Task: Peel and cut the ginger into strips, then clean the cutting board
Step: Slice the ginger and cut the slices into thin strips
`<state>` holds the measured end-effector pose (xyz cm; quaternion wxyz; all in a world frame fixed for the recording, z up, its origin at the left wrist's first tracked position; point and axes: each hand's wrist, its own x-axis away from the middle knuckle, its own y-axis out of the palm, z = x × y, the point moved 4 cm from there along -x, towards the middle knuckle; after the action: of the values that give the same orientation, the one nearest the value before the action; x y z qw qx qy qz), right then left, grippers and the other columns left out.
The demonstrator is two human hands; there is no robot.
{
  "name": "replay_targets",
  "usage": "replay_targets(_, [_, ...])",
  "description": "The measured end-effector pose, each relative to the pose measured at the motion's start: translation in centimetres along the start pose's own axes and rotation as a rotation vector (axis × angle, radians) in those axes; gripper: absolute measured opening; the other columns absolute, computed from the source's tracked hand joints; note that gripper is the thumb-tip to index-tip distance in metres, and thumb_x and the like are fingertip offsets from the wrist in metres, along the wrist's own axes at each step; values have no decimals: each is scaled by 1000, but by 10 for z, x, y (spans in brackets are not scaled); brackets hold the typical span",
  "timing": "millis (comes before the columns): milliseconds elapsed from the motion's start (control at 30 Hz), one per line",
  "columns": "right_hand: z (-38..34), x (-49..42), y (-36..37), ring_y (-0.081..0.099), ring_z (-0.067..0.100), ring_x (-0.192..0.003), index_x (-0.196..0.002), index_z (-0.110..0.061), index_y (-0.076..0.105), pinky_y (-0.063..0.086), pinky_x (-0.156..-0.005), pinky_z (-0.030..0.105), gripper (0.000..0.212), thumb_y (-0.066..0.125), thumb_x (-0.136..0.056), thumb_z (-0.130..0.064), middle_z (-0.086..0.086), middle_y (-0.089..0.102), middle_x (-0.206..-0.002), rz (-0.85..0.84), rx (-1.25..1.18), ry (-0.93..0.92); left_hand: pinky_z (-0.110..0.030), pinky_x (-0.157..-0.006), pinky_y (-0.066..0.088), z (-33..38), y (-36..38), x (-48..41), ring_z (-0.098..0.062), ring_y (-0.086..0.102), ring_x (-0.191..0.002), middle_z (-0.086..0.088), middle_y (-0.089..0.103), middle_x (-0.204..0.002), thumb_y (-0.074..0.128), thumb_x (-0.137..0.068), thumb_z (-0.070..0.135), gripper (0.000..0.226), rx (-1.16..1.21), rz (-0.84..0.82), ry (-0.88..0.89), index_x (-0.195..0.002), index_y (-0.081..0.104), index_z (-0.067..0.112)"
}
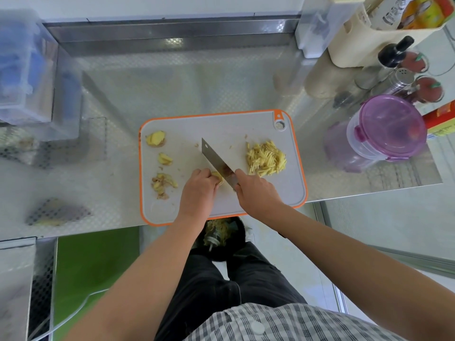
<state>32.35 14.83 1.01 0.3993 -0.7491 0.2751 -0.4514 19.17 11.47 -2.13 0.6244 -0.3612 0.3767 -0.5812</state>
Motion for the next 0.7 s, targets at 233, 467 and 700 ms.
replay_targets(233, [-1, -1, 13, 45, 27, -68, -111, -12, 38, 35, -60, 34, 13, 34, -101, -21, 1, 46, -82, 57, -10, 14, -33, -50, 45, -2, 2, 1, -26, 50, -68, -6, 56, -70, 76, -72, -4, 13, 9, -17, -14, -78, 72, 7])
replay_targets(467, [0, 4, 5, 45, 27, -68, -108, -12, 39, 35, -60, 34, 13, 36, -101, -23, 1, 46, -78, 82, -53, -26, -31, -53, 45, -1, 0, 2, -26, 51, -69, -6, 59, -73, 75, -74, -4, 12, 9, -2, -10, -80, 73, 6])
replay_targets(700, [-5, -3, 6, 48, 27, -69, -106, -14, 37, 37, -60, 35, 7, 36, -99, -15, 2, 47, -78, 29, 16, -9, -31, -50, 44, -2, 1, 2, -26, 51, -68, -6, 58, -72, 75, -74, -3, 10, 13, 0, -17, -78, 73, 6])
